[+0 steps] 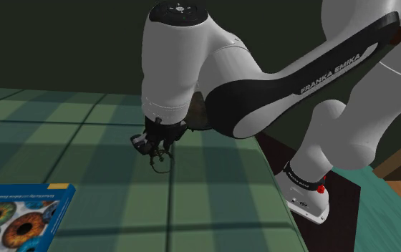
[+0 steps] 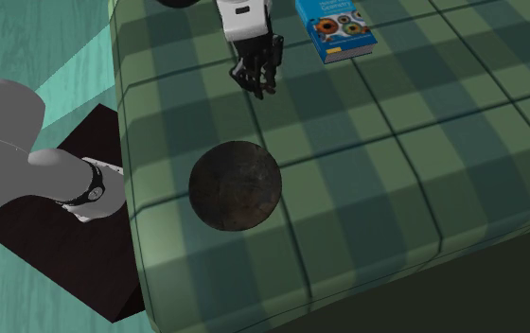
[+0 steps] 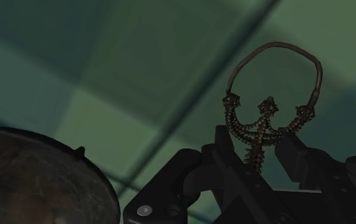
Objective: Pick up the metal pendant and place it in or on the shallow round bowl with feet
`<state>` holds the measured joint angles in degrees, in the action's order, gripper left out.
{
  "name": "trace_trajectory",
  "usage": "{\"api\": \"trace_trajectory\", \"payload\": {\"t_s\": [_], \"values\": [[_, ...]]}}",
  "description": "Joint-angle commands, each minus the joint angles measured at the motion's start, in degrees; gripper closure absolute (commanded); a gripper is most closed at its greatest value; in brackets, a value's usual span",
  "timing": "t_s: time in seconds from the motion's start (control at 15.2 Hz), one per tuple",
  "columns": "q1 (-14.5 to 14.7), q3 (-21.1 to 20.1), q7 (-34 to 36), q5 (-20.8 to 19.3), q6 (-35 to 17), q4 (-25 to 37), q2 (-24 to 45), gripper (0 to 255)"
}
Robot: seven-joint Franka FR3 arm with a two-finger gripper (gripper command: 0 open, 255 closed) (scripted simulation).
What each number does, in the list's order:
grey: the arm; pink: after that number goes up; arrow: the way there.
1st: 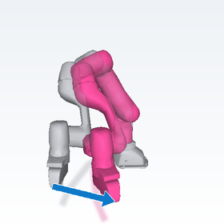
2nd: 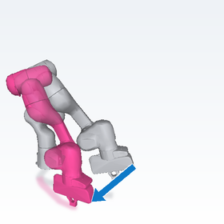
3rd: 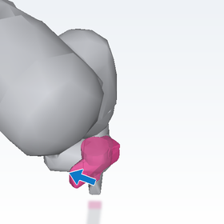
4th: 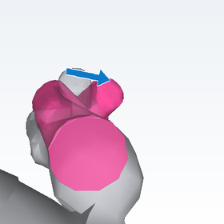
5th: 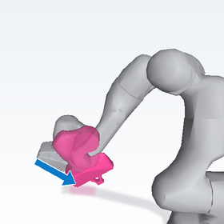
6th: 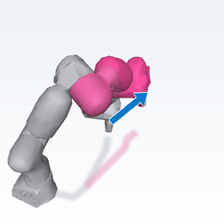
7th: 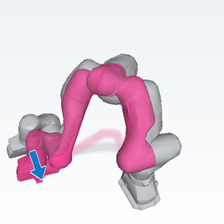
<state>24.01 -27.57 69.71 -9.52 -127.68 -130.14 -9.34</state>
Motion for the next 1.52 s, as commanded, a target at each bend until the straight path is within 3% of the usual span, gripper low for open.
{"api": "trace_trajectory", "payload": {"t_s": [0.0,0.73,1.45], "values": [[0.1,0.2,-0.6,0.5,1.5,1.1,-0.5,255],[0.3,1.0,-3.3,2.5,9.4,6.8,-3.2,255],[-2.9,13.3,-20.6,5.5,6.4,-6.6,-16.1,255]]}}
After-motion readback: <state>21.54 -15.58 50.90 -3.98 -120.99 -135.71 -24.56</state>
